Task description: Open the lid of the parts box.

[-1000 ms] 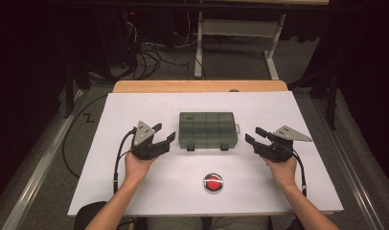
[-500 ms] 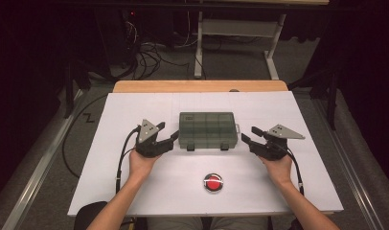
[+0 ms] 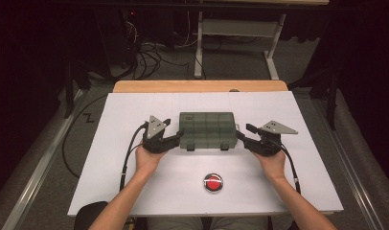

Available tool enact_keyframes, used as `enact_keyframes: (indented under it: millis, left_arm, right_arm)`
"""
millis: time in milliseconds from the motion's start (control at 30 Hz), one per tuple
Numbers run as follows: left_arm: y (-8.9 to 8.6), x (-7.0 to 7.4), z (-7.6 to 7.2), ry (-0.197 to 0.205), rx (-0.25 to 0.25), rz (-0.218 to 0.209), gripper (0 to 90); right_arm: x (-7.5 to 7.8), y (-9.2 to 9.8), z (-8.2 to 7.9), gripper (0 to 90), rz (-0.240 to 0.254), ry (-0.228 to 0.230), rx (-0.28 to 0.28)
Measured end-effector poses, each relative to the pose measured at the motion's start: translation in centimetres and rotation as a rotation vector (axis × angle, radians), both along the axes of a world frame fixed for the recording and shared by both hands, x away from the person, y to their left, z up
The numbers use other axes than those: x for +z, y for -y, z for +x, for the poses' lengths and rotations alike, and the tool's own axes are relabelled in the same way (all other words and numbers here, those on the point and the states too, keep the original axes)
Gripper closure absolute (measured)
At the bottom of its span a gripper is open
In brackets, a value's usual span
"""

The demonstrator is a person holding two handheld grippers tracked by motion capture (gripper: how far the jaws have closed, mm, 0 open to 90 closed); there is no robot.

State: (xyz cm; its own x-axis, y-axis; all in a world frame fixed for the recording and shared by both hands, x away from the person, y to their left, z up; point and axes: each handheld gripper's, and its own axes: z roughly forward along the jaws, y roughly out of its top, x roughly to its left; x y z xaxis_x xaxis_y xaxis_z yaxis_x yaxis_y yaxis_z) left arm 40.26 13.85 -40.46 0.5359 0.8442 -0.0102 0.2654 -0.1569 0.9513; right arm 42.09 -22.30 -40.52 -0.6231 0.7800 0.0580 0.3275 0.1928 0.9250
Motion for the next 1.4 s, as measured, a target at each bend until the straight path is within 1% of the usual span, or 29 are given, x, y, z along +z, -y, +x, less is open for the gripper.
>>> enact_keyframes:
  millis: [100,133,233,300,367,433,533,600,633,700,733,767,833,867,967,1000,1033,1100,1133,1167,1233,1300,1333,1367,1400]
  left_arm:
    - [0.2,0.0,0.2,-0.006,-0.002,0.006,36.6]
    - [0.4,0.0,0.5,-0.013,-0.001,0.0,36.9]
    - [0.6,0.1,0.7,-0.038,0.003,0.0,37.8]
    - [0.5,0.4,0.8,-0.077,0.004,0.0,40.0]
    - [0.5,0.6,0.9,-0.102,0.005,0.011,41.1]
    - [0.4,0.8,0.9,-0.114,0.005,0.009,42.1]
    - [0.2,1.1,0.9,-0.14,-0.013,0.019,42.2]
    - [0.2,1.2,0.8,-0.143,-0.017,0.026,42.6]
    - [0.1,1.3,0.7,-0.151,-0.022,0.046,42.7]
    - [0.1,1.4,0.6,-0.159,-0.023,0.068,42.9]
    - [0.1,1.4,0.6,-0.159,-0.023,0.068,43.0]
    - [0.1,1.4,0.6,-0.166,-0.021,0.076,43.1]
    - [0.0,1.3,0.6,-0.175,-0.013,0.106,43.4]
    - [0.0,1.3,0.5,-0.18,-0.018,0.125,47.3]
    - [-0.2,1.3,0.3,-0.205,-0.055,0.152,50.0]
    - [-0.2,1.4,0.3,-0.214,-0.063,0.152,50.6]
    - [-0.3,1.4,0.3,-0.232,-0.071,0.158,51.3]
    - [-0.5,1.5,0.3,-0.253,-0.079,0.159,52.2]
    - [-0.5,1.5,0.3,-0.253,-0.079,0.159,52.7]
    - [-0.7,1.5,0.4,-0.27,-0.087,0.159,53.2]
    - [-0.7,1.5,0.4,-0.275,-0.09,0.165,54.7]
    - [-0.9,1.5,0.3,-0.286,-0.091,0.178,55.2]
    - [-0.9,1.5,0.3,-0.286,-0.091,0.178,55.2]
    - [-0.9,1.6,0.3,-0.296,-0.085,0.19,55.2]
    - [-0.9,1.6,0.3,-0.296,-0.085,0.19,55.2]
  right_arm:
    - [0.0,-0.2,0.1,46.0,-0.007,-0.007,0.002]
    - [0.1,-0.4,0.2,45.8,-0.012,-0.011,0.006]
    - [0.2,-0.6,0.4,45.8,-0.023,-0.023,0.01]
    - [0.2,-0.7,0.4,45.8,-0.033,-0.035,0.013]
    - [0.2,-0.8,0.5,45.8,-0.049,-0.043,0.017]
    - [0.3,-0.8,0.4,45.8,-0.062,-0.052,0.02]
    - [0.3,-0.8,0.5,45.9,-0.06,-0.074,0.032]
    - [0.3,-0.7,0.6,45.9,-0.063,-0.095,0.038]
    - [0.3,-0.6,0.6,46.5,-0.066,-0.103,0.04]
    - [0.3,-0.5,0.7,47.5,-0.069,-0.123,0.042]
    - [0.3,-0.5,0.7,47.5,-0.069,-0.123,0.042]
    - [0.4,-0.3,0.7,48.3,-0.073,-0.138,0.043]
    - [0.5,-0.2,0.7,48.6,-0.076,-0.144,0.043]
    - [0.7,0.1,0.7,49.2,-0.084,-0.154,0.045]
    - [0.8,0.3,0.7,49.9,-0.088,-0.161,0.052]
    - [0.9,0.4,0.7,50.8,-0.093,-0.161,0.056]
    - [1.0,0.7,0.6,52.3,-0.097,-0.175,0.066]
    - [1.0,0.9,0.6,53.9,-0.105,-0.186,0.073]
    - [1.1,0.9,0.6,54.9,-0.11,-0.189,0.077]
    - [1.1,1.0,0.6,56.0,-0.114,-0.193,0.079]
    - [1.2,1.0,0.6,57.2,-0.119,-0.195,0.082]
    - [1.3,1.0,0.6,60.5,-0.141,-0.203,0.088]
    - [1.3,1.0,0.6,60.5,-0.141,-0.203,0.088]
    - [1.3,1.0,0.6,63.3,-0.162,-0.21,0.088]
    - [1.3,1.0,0.7,64.8,-0.172,-0.215,0.091]
